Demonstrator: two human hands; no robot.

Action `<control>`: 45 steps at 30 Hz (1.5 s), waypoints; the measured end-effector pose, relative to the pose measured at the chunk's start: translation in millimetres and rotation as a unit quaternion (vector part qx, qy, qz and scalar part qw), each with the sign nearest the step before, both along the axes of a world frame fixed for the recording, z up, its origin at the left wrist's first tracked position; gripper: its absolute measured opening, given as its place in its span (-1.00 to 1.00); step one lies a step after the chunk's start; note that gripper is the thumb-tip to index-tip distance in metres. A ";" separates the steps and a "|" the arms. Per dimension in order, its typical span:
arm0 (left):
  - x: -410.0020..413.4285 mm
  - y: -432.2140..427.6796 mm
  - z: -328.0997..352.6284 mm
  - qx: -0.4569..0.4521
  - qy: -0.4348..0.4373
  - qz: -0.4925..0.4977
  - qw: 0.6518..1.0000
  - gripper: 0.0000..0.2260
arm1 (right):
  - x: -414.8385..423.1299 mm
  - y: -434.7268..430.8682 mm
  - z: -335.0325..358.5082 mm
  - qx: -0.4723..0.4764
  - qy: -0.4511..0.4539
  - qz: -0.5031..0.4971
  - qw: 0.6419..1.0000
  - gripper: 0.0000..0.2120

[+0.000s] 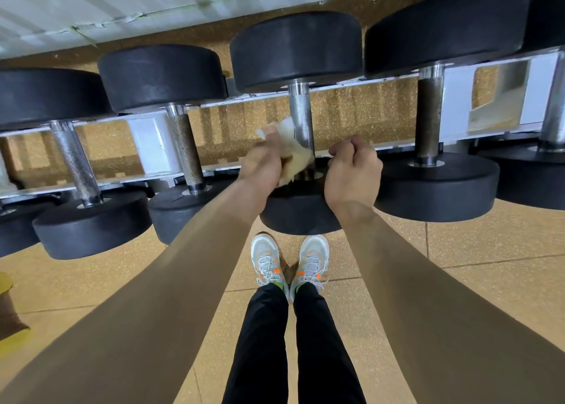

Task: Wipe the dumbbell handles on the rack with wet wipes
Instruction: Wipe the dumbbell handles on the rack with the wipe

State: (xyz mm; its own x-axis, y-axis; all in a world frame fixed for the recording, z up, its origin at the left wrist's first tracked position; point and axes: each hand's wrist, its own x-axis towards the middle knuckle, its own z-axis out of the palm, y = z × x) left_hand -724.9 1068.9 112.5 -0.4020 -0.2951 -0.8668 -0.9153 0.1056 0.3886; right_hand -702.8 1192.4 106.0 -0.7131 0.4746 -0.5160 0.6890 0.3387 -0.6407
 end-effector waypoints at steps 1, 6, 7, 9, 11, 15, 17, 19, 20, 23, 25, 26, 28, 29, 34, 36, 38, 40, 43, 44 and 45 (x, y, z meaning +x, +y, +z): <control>1.1 -1.8 -6.1 0.001 0.012 -0.037 0.999 -0.77 | 0.0 0.0 -0.2 0.000 0.001 0.000 1.000 -0.68; -7.1 -4.8 -22.8 -0.024 0.029 -0.281 0.959 -0.54 | 0.6 -0.1 -1.7 0.001 0.005 0.002 1.000 -0.68; -9.6 -3.6 -23.4 -0.042 0.018 -0.322 0.945 -0.60 | 0.8 -0.1 -1.9 0.002 0.006 0.002 1.000 -0.68; -15.4 -2.7 -27.7 -0.067 -0.004 -0.371 0.926 -0.64 | 0.8 -0.2 -2.2 0.003 0.008 0.001 1.000 -0.68; -20.5 0.2 -30.7 -0.068 -0.028 -0.379 0.922 -0.48 | 0.2 -0.4 -3.0 0.005 0.011 0.001 1.000 -0.68; -21.5 19.7 -38.9 -0.091 0.001 -0.331 0.939 -0.50 | 0.8 1.1 -3.5 0.008 0.013 0.000 1.000 -0.71; -22.3 27.3 -40.2 -0.087 0.025 -0.263 0.961 -0.60 | 1.0 1.1 -3.0 0.010 0.009 0.000 1.000 -0.73; -24.4 28.3 -42.1 -0.097 0.046 -0.234 0.966 -0.63 | 0.3 0.6 -3.1 0.009 0.008 0.001 1.000 -0.71; -26.4 27.0 -41.7 -0.098 0.055 -0.225 0.968 -0.63 | 0.1 0.0 -3.3 0.007 0.008 0.001 1.000 -0.69; -27.8 18.2 -28.7 -0.016 0.062 -0.224 0.973 -0.70 | -0.1 -0.4 -2.6 0.002 0.008 0.000 1.000 -0.67; -22.2 5.4 -17.0 -0.002 0.042 -0.331 0.943 -0.77 | 0.4 0.5 -1.7 0.001 0.008 0.000 1.000 -0.71; -19.0 -0.7 -13.2 -0.011 0.029 -0.399 0.916 -0.80 | 0.6 0.9 -1.2 0.002 0.008 0.000 1.000 -0.73; -17.7 -9.9 -10.7 -0.032 0.011 -0.471 0.882 -0.77 | 0.5 1.0 -1.4 0.001 0.008 0.002 1.000 -0.72; -20.6 -12.1 -11.9 -0.040 0.011 -0.477 0.878 -0.75 | 0.4 0.8 -1.8 0.001 0.008 0.003 1.000 -0.71; -20.3 -10.2 -20.8 -0.098 0.022 -0.398 0.912 -0.69 | 0.9 0.1 -0.2 0.006 0.013 0.008 1.000 -0.69; -13.8 -4.4 -18.5 -0.116 0.047 -0.367 0.922 -0.60 | 0.2 0.5 2.3 0.008 0.010 0.011 1.000 -0.72; -11.1 3.2 -18.4 -0.123 0.056 -0.349 0.927 -0.64 | -1.2 1.5 4.8 0.012 0.000 0.014 1.000 -0.74; -9.4 4.6 -18.5 -0.142 0.062 -0.358 0.921 -0.65 | -3.6 1.5 4.7 0.025 -0.023 0.050 0.998 -0.79; -7.5 -1.0 -18.0 -0.152 0.061 -0.340 0.926 -0.58 | -10.7 3.4 2.0 0.065 -0.109 0.201 0.971 -0.80; -6.8 -3.4 -16.8 -0.131 0.055 -0.298 0.944 -0.56 | -12.9 5.6 1.0 0.065 -0.142 0.246 0.957 -0.75; -5.1 -6.5 -14.8 -0.096 0.053 -0.243 0.964 -0.56 | -15.1 8.3 0.0 0.052 -0.162 0.271 0.947 -0.71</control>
